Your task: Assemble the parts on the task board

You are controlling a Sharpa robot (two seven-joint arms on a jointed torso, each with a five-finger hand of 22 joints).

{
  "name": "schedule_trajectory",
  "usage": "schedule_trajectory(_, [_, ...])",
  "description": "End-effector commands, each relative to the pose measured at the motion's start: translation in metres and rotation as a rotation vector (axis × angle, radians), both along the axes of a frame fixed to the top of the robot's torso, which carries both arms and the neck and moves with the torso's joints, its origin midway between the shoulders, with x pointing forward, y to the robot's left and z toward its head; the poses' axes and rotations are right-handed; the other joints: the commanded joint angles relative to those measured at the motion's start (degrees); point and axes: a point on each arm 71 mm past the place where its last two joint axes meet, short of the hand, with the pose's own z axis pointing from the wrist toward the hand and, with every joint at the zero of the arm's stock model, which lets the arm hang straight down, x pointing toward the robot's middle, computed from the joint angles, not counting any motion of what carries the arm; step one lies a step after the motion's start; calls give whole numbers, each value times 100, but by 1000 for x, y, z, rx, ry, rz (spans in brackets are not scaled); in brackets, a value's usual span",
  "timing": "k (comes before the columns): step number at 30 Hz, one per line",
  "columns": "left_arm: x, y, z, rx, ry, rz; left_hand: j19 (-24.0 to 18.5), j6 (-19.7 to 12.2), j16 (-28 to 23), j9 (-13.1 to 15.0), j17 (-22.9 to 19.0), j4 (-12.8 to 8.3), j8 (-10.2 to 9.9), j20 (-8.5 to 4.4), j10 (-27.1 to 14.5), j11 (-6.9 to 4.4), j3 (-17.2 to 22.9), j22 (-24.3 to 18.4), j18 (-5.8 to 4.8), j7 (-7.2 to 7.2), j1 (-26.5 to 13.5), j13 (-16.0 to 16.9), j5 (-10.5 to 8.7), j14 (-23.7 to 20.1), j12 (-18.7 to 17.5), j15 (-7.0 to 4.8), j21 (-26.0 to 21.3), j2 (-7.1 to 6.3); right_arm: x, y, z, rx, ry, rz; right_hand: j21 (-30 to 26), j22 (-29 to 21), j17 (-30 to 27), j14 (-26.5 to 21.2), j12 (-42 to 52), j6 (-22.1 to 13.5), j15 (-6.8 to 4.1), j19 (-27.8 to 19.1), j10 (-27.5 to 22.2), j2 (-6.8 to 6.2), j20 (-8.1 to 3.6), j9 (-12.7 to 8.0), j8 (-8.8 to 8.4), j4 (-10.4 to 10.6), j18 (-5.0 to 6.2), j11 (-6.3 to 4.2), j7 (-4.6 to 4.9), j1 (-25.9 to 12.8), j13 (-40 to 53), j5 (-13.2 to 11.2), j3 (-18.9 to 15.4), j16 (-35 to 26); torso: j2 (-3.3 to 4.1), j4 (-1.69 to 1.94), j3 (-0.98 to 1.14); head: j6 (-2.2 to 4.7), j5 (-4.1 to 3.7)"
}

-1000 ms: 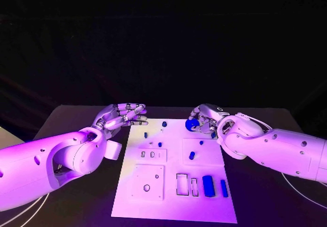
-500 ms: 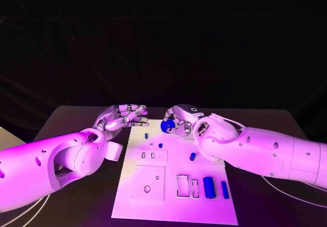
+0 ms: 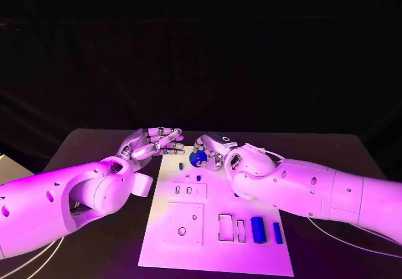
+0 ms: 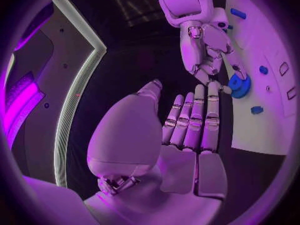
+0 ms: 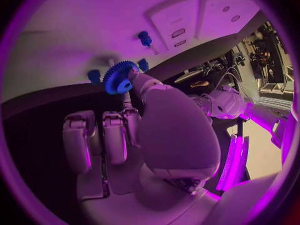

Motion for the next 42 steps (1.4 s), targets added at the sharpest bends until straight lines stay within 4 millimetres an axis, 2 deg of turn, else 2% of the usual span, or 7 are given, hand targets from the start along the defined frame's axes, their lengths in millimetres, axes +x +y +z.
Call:
schedule_trajectory(1, [0,-3,2,-13,-8,-15,-22,-53,-39,-5,9,-6,-4,19,-33,1,-8,-8,74,304,-10,2,-9,-43,-13,-6,5,35,1,2,-4,-27,4,13,26,1507,1341,571,-23,112,-10,599,-33,28,-18,-9,99,3,-82,-9,-74,-63,607,26,25,38,-3,-13,-1,2,10])
schedule_trajectory(25, [-1,-1,2,-11,-3,-15,-25,-58,-40,-5,15,-10,-5,20,-37,2,-5,-9,74,305,-1,2,-9,-47,-14,-5,5,35,11,-1,-15,-57,13,-24,26,1507,1337,570,-55,73,5,599,-65,-12,-6,-25,78,-5,-82,8,-55,-139,577,24,66,36,-5,-18,5,-2,30])
schedule_trajectory(28, [-1,-1,2,-11,-3,-15,-25,-58,-40,-5,15,-10,-5,20,-37,2,-5,-9,74,305,-1,2,-9,-47,-14,-5,5,35,11,-1,-14,-52,10,-23,26,1507,1334,569,-89,-6,24,599,-98,-53,10,-54,31,-18,-82,30,-29,-205,546,24,111,35,-7,-19,3,0,33])
schedule_trajectory(35, [-1,0,2,-11,-3,-14,-30,-66,-44,-6,23,-11,-7,21,-46,4,-3,-11,73,306,7,1,-11,-57,-17,-2,5,36,11,0,-14,-38,15,-16,26,1507,1334,568,-186,-429,131,599,-203,-222,102,-201,-272,-21,-82,157,112,-435,456,20,152,37,-6,-17,3,2,37])
schedule_trajectory(37, [-1,0,2,-11,-3,-14,-30,-66,-44,-6,23,-11,-7,21,-46,4,-3,-11,73,306,7,1,-11,-57,-17,-2,5,36,11,0,-15,-36,25,-14,26,1507,1338,569,-239,-650,167,599,-267,-313,140,-267,-442,73,-82,183,136,-632,405,14,-36,40,-9,-19,2,3,40])
schedule_trajectory(40, [-1,0,2,-10,-5,-9,-30,-66,-44,-6,23,-11,-7,21,-46,4,-3,-11,73,306,7,1,-11,-57,-17,-2,5,36,11,-2,-16,-41,44,-9,26,1507,1355,572,-235,-589,177,599,-269,-272,161,-269,-470,285,-82,196,138,-849,415,22,-429,49,-8,-16,0,5,41])
schedule_trajectory(42, [-1,1,2,-10,-7,-6,-30,-66,-44,-6,23,-11,-7,21,-46,4,-3,-11,73,306,7,1,-11,-57,-17,-2,5,36,11,-3,-17,-44,51,-8,26,1507,1361,573,-216,-536,174,599,-246,-251,161,-263,-463,331,-82,191,132,-842,438,23,-575,52,-6,-13,1,8,41])
